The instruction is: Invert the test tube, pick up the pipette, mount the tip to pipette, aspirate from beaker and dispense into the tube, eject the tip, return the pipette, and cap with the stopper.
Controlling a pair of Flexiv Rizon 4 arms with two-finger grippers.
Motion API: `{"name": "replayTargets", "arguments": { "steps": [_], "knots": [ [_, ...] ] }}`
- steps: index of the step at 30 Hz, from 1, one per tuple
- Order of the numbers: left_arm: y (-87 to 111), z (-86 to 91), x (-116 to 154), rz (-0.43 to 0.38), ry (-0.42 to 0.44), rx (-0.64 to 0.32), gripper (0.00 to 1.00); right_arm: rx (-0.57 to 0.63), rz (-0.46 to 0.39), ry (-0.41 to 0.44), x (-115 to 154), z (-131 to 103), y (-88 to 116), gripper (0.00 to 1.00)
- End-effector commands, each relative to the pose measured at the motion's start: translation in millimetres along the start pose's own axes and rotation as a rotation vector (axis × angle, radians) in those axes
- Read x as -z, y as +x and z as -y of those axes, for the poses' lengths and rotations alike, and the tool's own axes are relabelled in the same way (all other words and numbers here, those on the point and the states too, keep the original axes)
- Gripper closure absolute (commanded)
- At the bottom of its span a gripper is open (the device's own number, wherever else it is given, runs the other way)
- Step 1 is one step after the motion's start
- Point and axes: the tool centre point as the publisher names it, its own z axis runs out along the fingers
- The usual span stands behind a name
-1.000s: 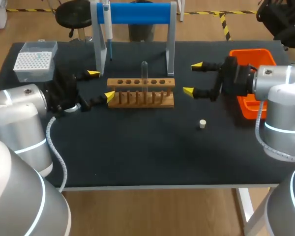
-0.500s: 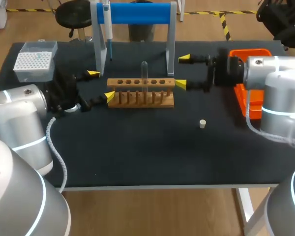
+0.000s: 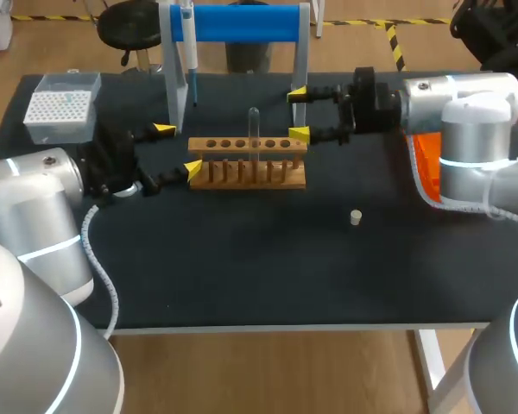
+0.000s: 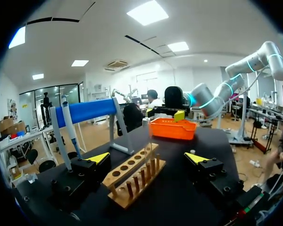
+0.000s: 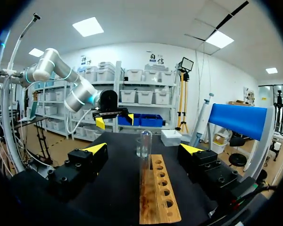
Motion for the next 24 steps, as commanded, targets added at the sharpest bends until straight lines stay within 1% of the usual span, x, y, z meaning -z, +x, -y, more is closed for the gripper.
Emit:
{"name": "replayTargets", "arguments": {
  "steps": [1,8,13,16,24],
  "knots": [
    [0.6,-0.2,0,0.0,0.0,-0.001,0.0,-0.007,-0.067,-0.006,-11,5,-8,0.0],
    [0.6,-0.2,0,0.0,0.0,-0.001,0.0,-0.037,-0.092,0.004,-27,9,-6,0.0],
    [0.6,-0.2,0,0.0,0.0,-0.001,0.0,-0.056,-0.091,0.01,-36,13,-6,0.0],
    [0.6,-0.2,0,0.0,0.0,-0.001,0.0,-0.062,-0.09,0.008,-41,14,-6,0.05],
    [0.6,-0.2,0,0.0,0.0,-0.001,0.0,-0.071,-0.079,-0.003,-54,17,-8,0.13]
  ]
}}
